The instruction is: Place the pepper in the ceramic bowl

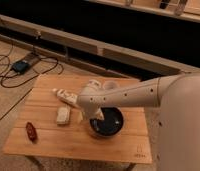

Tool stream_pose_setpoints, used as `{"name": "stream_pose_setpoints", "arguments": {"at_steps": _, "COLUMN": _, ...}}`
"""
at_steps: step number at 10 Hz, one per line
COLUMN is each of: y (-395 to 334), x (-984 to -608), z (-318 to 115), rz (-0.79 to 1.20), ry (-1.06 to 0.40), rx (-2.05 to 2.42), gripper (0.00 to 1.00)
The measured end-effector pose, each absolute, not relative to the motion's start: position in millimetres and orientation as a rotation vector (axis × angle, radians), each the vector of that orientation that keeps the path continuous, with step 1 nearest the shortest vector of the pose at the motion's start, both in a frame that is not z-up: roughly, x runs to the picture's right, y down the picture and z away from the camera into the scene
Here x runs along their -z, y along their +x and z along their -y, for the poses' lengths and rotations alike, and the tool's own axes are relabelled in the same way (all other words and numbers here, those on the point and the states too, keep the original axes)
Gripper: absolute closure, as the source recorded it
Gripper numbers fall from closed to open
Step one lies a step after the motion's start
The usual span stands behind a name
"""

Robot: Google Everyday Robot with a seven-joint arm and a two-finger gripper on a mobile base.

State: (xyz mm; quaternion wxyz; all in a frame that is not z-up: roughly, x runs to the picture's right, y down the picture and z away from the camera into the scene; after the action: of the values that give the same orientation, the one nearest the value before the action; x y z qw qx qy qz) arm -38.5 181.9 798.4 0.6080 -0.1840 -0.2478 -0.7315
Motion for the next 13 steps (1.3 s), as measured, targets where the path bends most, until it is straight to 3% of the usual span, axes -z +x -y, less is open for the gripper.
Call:
{"name": "stream_pose_setpoints", "arguments": {"at_steps": 8, "y": -40, "x": -798, "z": -182, "rz": 0.572, "ry": -0.423, "rx": 1.692, "gripper": 0.24}}
{"name": "stream_pose_setpoints", "arguments": {"at_steps": 13, "y": -155, "x": -771, "z": -213, "rz": 0.658, "ry": -0.333, "rx": 1.772, "gripper": 0.24}}
